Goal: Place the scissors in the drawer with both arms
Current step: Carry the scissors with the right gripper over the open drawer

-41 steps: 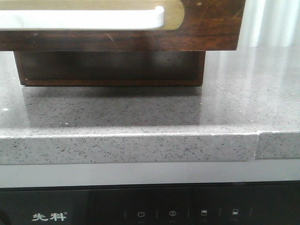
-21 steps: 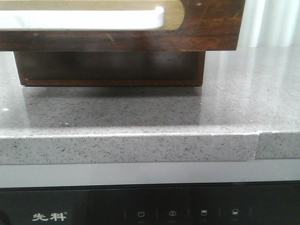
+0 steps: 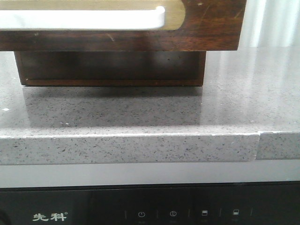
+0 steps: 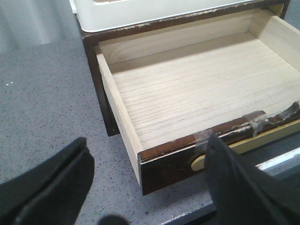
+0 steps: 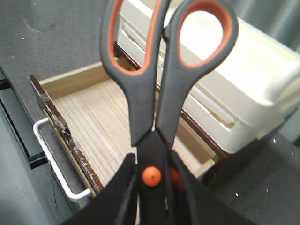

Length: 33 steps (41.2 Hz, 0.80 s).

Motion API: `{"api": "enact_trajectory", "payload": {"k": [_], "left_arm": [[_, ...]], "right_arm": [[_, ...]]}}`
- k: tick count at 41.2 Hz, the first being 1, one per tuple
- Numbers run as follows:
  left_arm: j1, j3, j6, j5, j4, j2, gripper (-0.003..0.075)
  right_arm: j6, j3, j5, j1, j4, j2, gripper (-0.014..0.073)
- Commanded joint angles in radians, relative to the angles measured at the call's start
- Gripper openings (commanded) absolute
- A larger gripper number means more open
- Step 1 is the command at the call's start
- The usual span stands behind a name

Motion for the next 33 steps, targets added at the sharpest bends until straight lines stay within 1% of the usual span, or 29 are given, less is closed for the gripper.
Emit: {"api": "enact_trajectory", "payload": {"k": [1, 10, 16, 24, 28, 33], "left_arm": [[-0.009, -0.031, -0.008, -0.087, -0.006, 0.012, 0.0494], [-0.009, -0.031, -0.008, -0.087, -0.006, 0.012, 0.0494], [-0.009, -0.031, -0.008, -0.087, -0.006, 0.012, 0.0494], [-0.009, -0.031, -0.008, -0.087, -0.006, 0.012, 0.0494], [-0.009, -0.031, -0.008, -0.087, -0.006, 0.012, 0.0494], [-0.009, -0.031, -0.008, -0.087, -0.006, 0.012, 0.0494]], "right_arm": [[-0.080, -0.026, 0.011, 0.000, 0.107, -0.005, 0.0058], [-0.140, -0.026, 0.010, 0.000, 0.113, -0.005, 0.0059], [-0.158, -0.027, 0.010, 0.000, 0.166, 0.006, 0.0059], [-0.175, -0.028, 0.008, 0.005, 0.183, 0.051, 0.0059], [-0.185, -0.028, 0.000, 0.048, 0.183, 0.082, 0.0059], [-0.188, -0.028, -0.043, 0.147, 0.168, 0.129, 0.0059]]}}
